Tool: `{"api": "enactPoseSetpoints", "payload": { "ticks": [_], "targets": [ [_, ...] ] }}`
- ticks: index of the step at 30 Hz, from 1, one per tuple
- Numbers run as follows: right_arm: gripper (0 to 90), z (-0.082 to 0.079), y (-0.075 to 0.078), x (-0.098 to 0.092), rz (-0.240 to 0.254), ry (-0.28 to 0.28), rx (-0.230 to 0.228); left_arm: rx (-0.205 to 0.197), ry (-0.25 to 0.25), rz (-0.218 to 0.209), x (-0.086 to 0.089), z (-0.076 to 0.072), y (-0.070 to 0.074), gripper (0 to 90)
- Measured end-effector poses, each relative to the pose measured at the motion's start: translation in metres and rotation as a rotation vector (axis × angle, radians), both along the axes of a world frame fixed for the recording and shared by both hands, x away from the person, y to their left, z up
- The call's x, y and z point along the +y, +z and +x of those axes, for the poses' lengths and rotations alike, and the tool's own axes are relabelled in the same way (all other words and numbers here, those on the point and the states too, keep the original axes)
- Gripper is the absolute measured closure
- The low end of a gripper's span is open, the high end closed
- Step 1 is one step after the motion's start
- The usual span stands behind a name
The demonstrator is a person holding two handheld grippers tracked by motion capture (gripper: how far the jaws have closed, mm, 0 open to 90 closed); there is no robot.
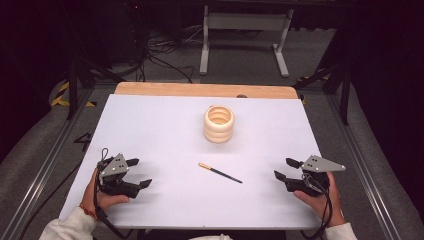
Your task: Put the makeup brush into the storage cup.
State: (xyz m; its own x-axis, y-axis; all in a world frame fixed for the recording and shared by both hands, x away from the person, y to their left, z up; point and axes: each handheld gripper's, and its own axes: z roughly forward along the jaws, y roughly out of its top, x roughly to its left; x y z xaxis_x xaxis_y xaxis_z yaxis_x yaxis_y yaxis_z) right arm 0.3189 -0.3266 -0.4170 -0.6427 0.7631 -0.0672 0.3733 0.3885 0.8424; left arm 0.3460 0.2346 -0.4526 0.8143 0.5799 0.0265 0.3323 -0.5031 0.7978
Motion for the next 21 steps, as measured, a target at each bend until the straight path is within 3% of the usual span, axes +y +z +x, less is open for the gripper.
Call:
{"api": "enactPoseSetpoints", "payload": {
  "ticks": [7,16,21],
  "targets": [
    [55.1,0.006,0.002,0.018,-0.031,0.051,0.027,0.003,0.001,-0.003,-0.001,0.000,0.000,16.0],
    [85.0,0.017,0.000,0.053,-0.039,0.128,0.076,0.004,-0.005,-0.002,-0.001,0.001,-0.001,16.3],
    [90.0,0.021,-0.005,0.082,-0.079,0.188,0.113,0.004,-0.008,-0.003,-0.001,0.000,0.000,16.3]
  ]
}}
